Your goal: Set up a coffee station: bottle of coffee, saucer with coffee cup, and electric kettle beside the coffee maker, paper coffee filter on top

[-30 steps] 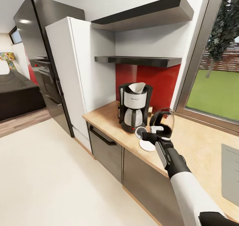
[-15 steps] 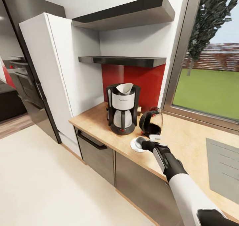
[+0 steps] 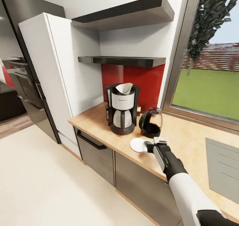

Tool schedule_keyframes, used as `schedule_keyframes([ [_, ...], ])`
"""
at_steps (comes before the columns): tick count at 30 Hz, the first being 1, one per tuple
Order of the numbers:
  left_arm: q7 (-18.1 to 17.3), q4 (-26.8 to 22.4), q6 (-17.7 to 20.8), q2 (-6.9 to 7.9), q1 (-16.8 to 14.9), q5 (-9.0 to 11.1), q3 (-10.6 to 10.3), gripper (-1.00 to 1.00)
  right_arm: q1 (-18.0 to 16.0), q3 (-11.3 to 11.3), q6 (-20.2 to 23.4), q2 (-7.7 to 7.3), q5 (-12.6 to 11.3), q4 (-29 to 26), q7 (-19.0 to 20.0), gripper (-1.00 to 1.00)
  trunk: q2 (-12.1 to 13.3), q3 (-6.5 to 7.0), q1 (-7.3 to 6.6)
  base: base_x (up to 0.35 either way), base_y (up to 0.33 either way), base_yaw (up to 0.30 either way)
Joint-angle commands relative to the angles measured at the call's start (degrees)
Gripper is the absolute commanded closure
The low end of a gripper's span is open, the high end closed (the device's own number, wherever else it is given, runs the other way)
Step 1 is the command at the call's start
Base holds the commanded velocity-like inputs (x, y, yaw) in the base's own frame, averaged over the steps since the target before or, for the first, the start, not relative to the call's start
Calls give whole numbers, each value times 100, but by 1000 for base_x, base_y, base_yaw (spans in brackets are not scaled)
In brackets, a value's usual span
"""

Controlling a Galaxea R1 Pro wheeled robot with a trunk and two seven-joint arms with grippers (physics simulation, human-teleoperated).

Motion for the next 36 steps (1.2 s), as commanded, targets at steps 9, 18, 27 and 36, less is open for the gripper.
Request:
schedule_keyframes([
  [9, 8, 8, -4, 20, -3, -52, 46, -100, -4, -11, 413, 16, -28, -504, -35, 100, -12, -13, 4, 35, 15, 0],
  [18, 8, 11, -23, 3, -5, -56, 50, -100, -4, -13, 488, 16, -17, -617, -37, 100, -12, -13, 4, 104, 36, 0],
  [27, 8, 16, -23, 4, -2, -60, 46, -100, -4, -14, 483, 16, -20, -412, -33, 100, -12, -13, 4, 94, 71, 0],
  [36, 8, 17, -23, 12, 0, -45, 50, -100, -4, -19, 480, 4, -20, -28, -31, 100, -12, -13, 4, 79, 75, 0],
])
